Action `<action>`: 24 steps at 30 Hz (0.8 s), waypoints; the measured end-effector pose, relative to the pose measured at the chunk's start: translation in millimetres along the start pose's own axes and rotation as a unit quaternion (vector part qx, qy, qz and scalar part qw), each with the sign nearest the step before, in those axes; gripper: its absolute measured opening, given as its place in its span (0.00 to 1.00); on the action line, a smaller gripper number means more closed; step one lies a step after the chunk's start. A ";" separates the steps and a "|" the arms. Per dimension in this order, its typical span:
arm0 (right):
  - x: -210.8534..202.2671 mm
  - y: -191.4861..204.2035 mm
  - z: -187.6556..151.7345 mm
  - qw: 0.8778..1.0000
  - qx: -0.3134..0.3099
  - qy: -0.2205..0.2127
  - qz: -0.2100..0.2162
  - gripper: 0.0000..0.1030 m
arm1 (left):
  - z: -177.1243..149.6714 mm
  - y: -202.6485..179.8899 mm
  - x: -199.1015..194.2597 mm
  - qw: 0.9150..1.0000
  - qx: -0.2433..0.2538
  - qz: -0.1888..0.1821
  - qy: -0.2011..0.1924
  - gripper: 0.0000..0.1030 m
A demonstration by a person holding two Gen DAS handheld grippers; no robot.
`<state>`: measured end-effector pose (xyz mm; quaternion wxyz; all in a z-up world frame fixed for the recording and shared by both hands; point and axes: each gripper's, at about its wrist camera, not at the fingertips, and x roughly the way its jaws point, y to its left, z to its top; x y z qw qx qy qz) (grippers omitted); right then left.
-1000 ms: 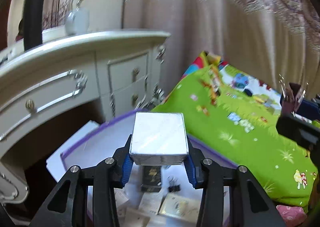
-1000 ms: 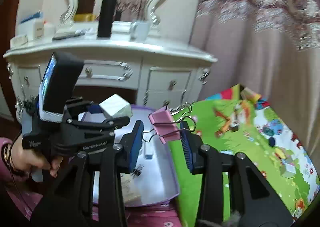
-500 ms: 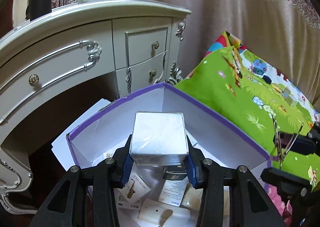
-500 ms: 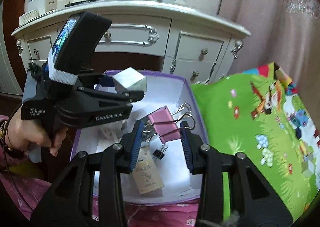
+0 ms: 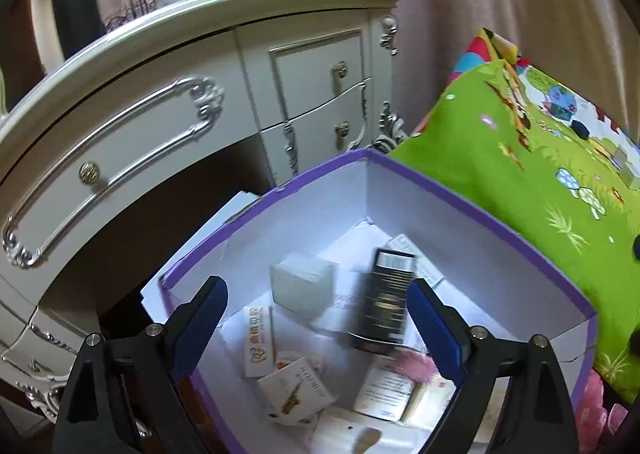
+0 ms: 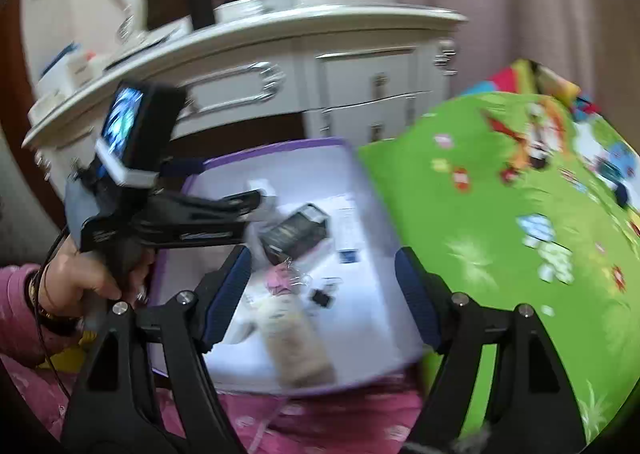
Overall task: Organize rigid objects
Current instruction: 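Open both tools to drop the cube and clip into the box, then move both open tools back over the tablecloth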
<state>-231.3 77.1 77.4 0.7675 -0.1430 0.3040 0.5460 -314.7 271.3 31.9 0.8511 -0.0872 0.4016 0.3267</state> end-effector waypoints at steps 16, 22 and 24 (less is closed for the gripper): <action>-93.2 -305.1 -108.7 0.934 0.204 0.076 -0.285 0.86 | 63.3 -304.0 23.2 0.928 0.187 -0.320 0.044 0.99; -105.7 -383.8 -121.2 0.902 0.359 0.048 -0.237 0.89 | 65.9 -365.9 42.8 0.930 0.227 -0.285 0.038 0.99; -102.9 -392.8 -109.6 0.883 0.409 0.013 -0.229 0.89 | 67.4 -361.9 43.9 0.930 0.216 -0.293 0.041 1.00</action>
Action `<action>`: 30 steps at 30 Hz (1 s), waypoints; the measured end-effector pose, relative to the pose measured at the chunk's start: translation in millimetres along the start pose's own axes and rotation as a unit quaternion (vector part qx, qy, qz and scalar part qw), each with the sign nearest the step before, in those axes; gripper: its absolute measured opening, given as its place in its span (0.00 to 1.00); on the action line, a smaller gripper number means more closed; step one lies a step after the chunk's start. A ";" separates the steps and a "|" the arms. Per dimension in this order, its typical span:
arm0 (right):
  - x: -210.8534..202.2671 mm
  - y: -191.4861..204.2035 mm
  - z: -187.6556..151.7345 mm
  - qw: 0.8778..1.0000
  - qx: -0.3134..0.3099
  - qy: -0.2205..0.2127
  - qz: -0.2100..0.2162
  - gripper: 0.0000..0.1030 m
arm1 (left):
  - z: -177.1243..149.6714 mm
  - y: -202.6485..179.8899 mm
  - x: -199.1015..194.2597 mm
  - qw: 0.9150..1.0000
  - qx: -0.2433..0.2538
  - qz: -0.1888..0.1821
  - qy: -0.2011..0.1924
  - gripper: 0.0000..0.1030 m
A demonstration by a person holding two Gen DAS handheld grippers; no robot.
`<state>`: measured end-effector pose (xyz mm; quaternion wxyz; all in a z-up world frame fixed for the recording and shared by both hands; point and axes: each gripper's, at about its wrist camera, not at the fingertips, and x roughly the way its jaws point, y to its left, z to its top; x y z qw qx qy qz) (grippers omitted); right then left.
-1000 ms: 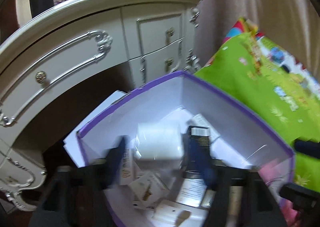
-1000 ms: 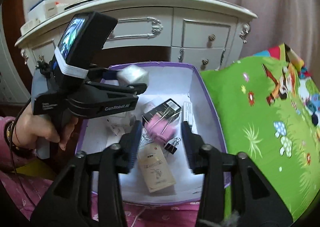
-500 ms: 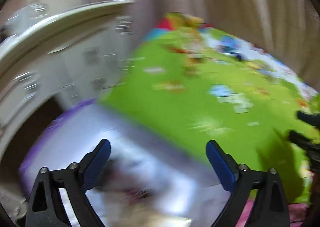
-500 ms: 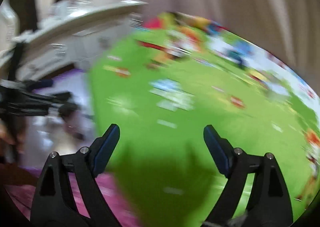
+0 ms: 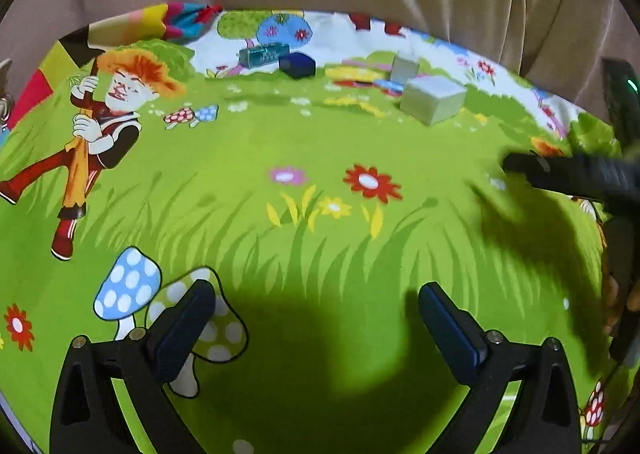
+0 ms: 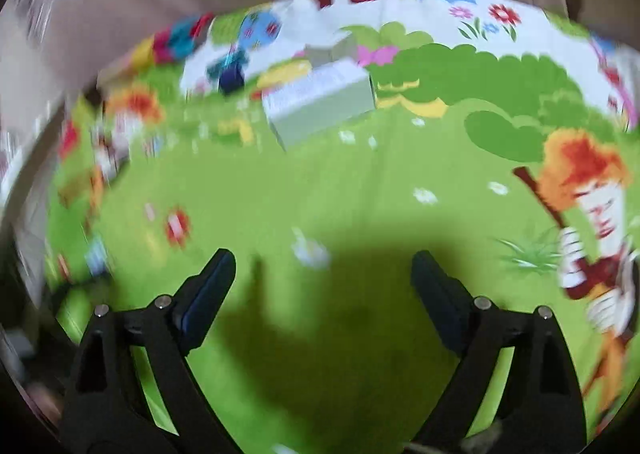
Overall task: Organize rigid objects
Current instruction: 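Move both open tools back over the tablecloth, then grasp the white printed box with the right tool while the left tool grasps the blue block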
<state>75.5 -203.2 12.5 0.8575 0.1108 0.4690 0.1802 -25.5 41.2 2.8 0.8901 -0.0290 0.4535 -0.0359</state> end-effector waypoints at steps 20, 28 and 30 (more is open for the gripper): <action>29.9 2.6 43.1 0.995 -0.044 -0.006 -0.092 0.44 | -26.3 -5.3 -21.6 0.985 0.119 -0.117 0.032 1.00; -17.0 -42.5 0.1 0.989 -0.145 -0.008 -0.026 0.45 | 21.8 -1.4 -40.4 0.939 0.168 -0.292 0.067 1.00; -14.7 -37.6 0.2 0.987 -0.155 -0.008 -0.038 0.45 | 58.4 15.0 -16.8 0.969 0.090 -0.226 0.038 1.00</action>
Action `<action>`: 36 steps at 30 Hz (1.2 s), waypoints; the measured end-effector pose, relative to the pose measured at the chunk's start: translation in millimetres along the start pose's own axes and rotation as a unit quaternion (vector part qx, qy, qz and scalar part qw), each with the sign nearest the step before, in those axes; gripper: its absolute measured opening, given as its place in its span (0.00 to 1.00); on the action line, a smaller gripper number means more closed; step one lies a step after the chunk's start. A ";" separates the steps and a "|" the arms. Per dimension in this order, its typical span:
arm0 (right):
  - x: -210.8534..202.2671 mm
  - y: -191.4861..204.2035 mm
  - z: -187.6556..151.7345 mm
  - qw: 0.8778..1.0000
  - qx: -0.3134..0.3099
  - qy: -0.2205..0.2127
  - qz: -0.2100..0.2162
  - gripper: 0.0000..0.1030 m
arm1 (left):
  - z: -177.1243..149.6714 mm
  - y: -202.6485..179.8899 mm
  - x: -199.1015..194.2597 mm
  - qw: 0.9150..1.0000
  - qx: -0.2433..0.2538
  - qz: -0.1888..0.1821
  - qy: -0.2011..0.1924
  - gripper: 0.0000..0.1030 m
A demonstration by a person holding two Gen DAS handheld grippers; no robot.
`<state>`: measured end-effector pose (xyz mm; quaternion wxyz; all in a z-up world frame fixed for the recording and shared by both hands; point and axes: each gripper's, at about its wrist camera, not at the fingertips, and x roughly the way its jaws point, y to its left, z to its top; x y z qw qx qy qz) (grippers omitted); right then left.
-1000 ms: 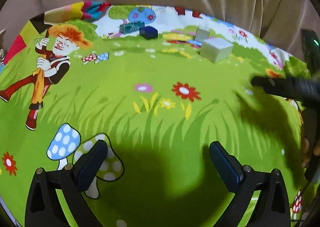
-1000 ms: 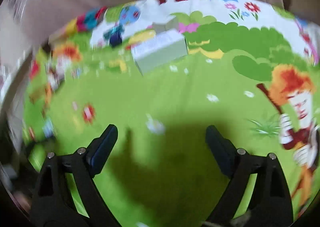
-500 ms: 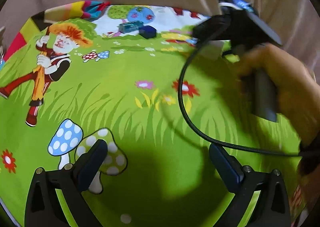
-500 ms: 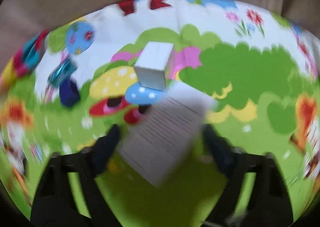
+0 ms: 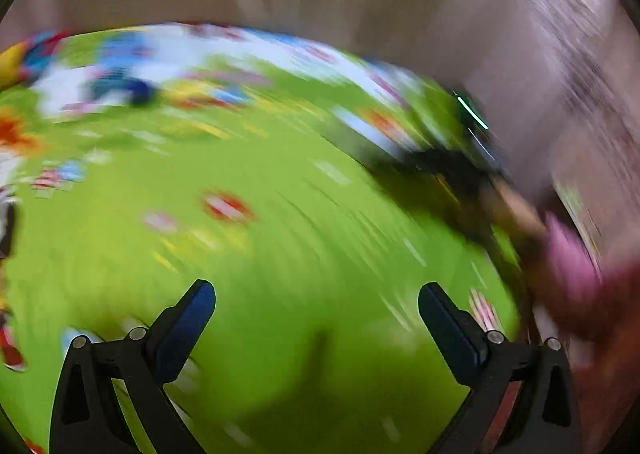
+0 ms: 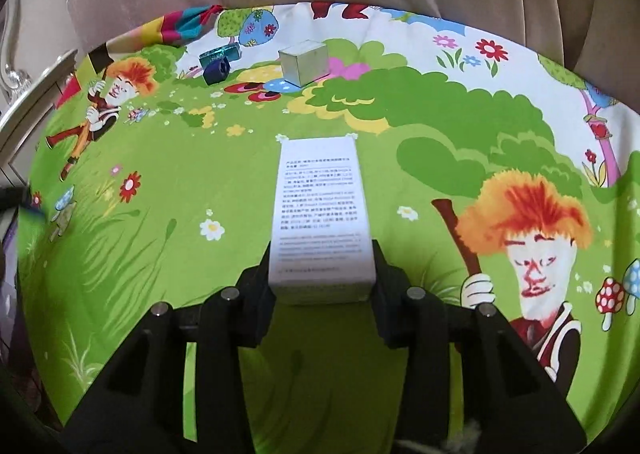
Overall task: Organize rigid objects
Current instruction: 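Grasp the white printed box with the right tool while the left tool grasps the blue block, then lift the white printed box and blue block and carry them over the storage box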
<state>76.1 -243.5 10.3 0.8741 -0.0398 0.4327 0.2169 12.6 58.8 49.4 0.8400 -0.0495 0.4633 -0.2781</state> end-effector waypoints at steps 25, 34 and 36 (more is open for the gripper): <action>1.9 6.2 -4.2 1.000 -0.016 0.003 -0.021 0.46 | 79.1 24.3 108.9 0.983 -0.070 0.169 -0.031 0.27; 2.2 9.4 -4.3 1.000 -0.023 0.005 -0.009 0.62 | 15.3 -29.9 81.6 0.981 -0.021 0.187 -0.040 0.36; 3.9 12.5 -3.0 1.000 -0.029 0.008 -0.004 0.69 | 17.8 -25.1 84.2 0.984 -0.024 0.174 -0.040 0.52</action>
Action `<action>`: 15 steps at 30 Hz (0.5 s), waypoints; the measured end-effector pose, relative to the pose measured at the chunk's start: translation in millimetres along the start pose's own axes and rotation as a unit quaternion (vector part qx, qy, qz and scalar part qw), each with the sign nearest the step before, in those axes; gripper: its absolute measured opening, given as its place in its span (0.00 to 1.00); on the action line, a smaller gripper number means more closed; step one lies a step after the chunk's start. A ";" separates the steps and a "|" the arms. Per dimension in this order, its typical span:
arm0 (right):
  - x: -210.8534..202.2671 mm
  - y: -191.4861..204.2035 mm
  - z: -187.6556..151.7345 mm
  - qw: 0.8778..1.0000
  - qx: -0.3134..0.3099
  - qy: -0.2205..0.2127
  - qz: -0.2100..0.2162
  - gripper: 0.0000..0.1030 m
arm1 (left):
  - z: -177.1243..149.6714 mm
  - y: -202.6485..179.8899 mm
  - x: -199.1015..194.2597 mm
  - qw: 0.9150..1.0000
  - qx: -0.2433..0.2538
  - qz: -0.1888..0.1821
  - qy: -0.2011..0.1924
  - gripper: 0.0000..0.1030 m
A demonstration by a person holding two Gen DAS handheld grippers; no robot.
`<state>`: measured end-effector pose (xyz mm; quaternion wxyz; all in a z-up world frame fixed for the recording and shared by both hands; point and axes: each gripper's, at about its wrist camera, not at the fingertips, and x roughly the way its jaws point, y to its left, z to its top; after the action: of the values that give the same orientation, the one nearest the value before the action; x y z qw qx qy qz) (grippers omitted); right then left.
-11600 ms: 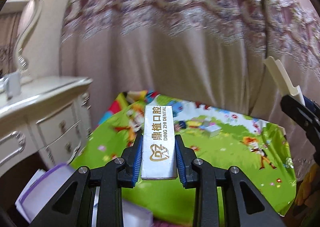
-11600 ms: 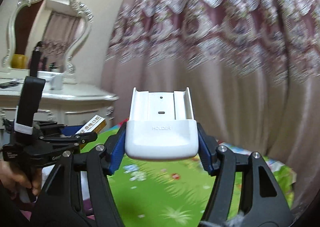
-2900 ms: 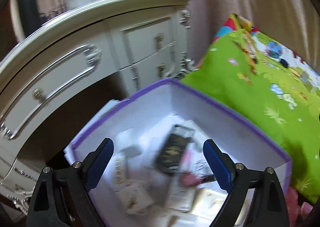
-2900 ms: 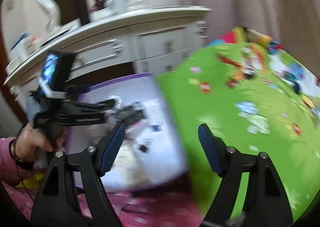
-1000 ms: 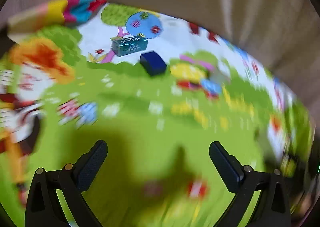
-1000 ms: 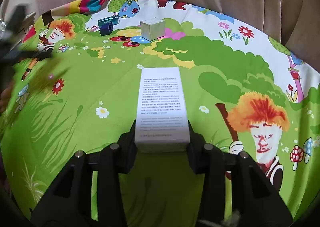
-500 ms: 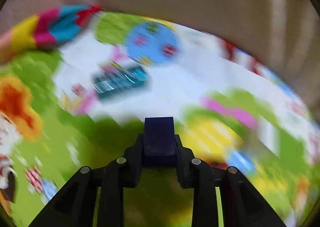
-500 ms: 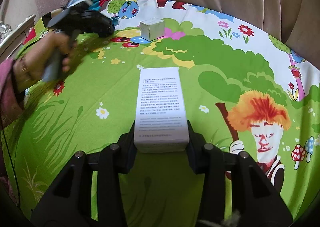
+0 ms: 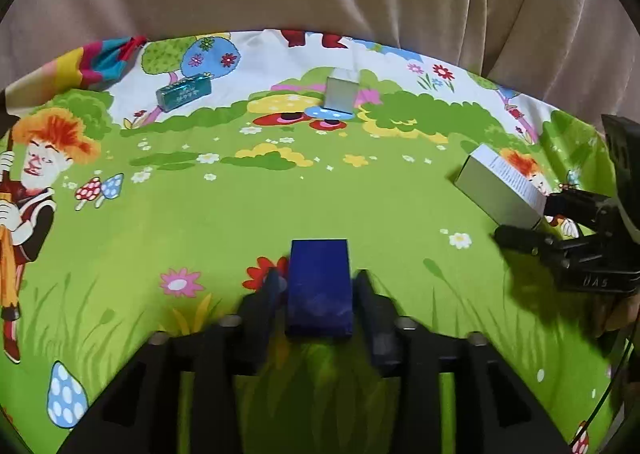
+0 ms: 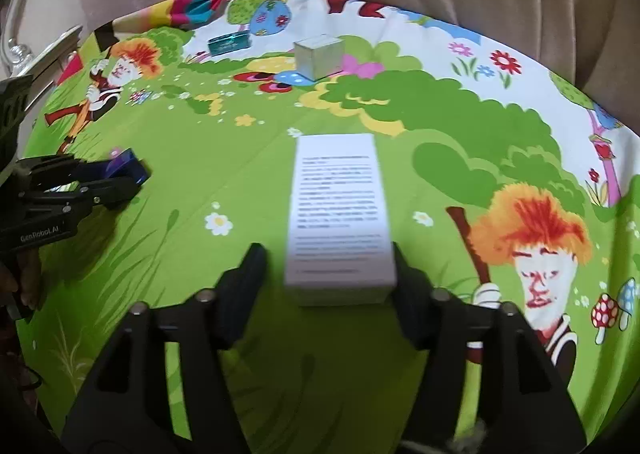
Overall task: Organize rigid objects
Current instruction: 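Lift the white printed box and blue block and carry them over the storage box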
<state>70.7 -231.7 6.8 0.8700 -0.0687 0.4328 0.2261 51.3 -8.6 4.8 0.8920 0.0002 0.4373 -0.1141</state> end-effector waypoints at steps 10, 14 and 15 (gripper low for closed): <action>14.1 -0.5 13.0 1.000 0.006 0.007 -0.027 0.73 | -9.4 -7.0 7.5 0.999 0.016 0.043 0.014 0.60; 9.3 -4.7 11.9 0.999 0.017 -0.004 -0.032 0.44 | -12.6 -10.1 1.6 0.999 0.027 0.047 0.000 0.28; 9.4 -3.6 12.0 0.999 0.015 -0.004 -0.035 0.44 | -14.0 -11.0 0.3 0.998 0.027 0.048 0.000 0.28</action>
<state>86.0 -227.9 6.6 0.8799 -0.0699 0.4300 0.1896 38.4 -18.0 -3.0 0.8961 0.0456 0.4335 -0.0833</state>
